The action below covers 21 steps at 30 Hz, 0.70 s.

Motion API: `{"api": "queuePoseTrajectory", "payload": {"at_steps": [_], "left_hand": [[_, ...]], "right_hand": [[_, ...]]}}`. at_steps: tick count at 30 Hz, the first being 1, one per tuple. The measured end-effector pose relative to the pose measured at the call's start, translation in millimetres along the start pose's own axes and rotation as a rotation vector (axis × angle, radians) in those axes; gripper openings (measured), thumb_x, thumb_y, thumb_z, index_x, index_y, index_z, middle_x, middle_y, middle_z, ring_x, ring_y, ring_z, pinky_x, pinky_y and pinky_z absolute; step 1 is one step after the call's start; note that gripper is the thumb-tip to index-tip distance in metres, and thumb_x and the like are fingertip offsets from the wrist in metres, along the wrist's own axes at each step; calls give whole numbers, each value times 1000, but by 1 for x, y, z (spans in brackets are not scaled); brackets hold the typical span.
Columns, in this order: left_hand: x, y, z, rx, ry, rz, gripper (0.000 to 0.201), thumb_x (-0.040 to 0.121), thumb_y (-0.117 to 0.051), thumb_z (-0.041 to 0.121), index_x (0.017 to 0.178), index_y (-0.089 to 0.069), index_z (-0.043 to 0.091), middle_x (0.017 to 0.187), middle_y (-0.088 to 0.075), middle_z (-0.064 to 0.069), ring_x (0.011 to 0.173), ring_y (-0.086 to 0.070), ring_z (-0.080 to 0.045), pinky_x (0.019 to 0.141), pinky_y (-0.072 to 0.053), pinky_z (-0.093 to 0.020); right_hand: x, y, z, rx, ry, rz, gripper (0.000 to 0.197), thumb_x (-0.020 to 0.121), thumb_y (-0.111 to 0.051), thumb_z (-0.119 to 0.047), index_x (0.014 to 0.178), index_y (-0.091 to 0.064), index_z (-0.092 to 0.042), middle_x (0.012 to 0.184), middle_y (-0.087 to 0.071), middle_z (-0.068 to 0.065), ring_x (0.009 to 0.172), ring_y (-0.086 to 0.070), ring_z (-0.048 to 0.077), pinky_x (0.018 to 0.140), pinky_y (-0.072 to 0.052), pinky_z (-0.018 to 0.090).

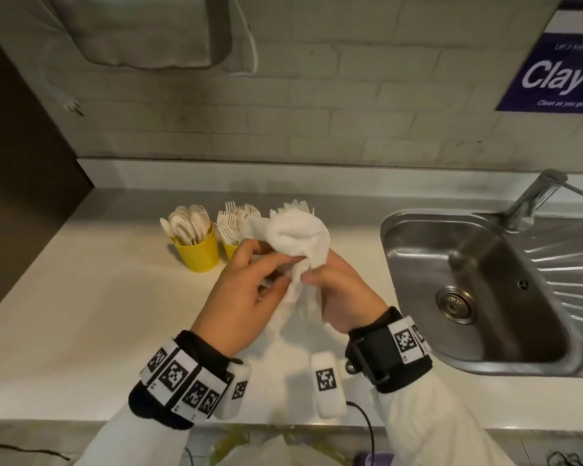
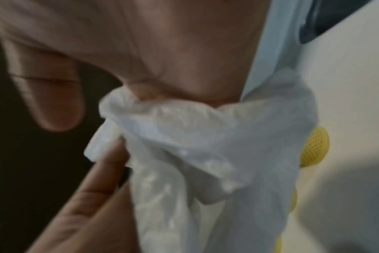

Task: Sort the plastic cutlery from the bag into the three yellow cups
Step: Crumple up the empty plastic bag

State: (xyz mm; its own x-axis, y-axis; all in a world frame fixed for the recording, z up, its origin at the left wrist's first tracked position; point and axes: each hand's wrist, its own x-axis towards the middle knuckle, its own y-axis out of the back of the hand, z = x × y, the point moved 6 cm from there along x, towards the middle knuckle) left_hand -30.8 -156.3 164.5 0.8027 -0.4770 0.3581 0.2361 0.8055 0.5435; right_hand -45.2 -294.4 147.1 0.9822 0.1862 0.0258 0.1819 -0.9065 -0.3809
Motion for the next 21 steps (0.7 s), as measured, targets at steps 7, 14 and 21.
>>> {"api": "queuePoseTrajectory", "payload": {"at_steps": [7, 14, 21], "left_hand": [[4, 16, -3, 8, 111, 156, 79, 70, -81, 50, 138, -43, 40, 134, -42, 7, 125, -50, -16, 107, -42, -24], [13, -10, -2, -604, 337, -199, 53, 94, -69, 7, 143, -52, 17, 136, -68, -1, 129, -63, -21, 104, -54, -43], [21, 12, -19, -380, 375, 128, 37, 94, -72, 17, 128, -66, 31, 125, -72, 6, 118, -67, -13, 102, -54, -49]], "right_hand": [[-3, 23, -8, -131, 45, 169, 50, 85, -65, -1, 135, -59, -6, 127, -68, 22, 120, -64, 41, 104, -49, 61], [4, 20, -28, -91, 56, 154, 41, 92, -61, -6, 132, -60, -12, 124, -70, 18, 117, -67, 37, 99, -55, 53], [1, 21, 4, -209, -87, 37, 58, 90, -69, -11, 145, -51, -19, 134, -68, 4, 125, -64, 24, 102, -54, 45]]}}
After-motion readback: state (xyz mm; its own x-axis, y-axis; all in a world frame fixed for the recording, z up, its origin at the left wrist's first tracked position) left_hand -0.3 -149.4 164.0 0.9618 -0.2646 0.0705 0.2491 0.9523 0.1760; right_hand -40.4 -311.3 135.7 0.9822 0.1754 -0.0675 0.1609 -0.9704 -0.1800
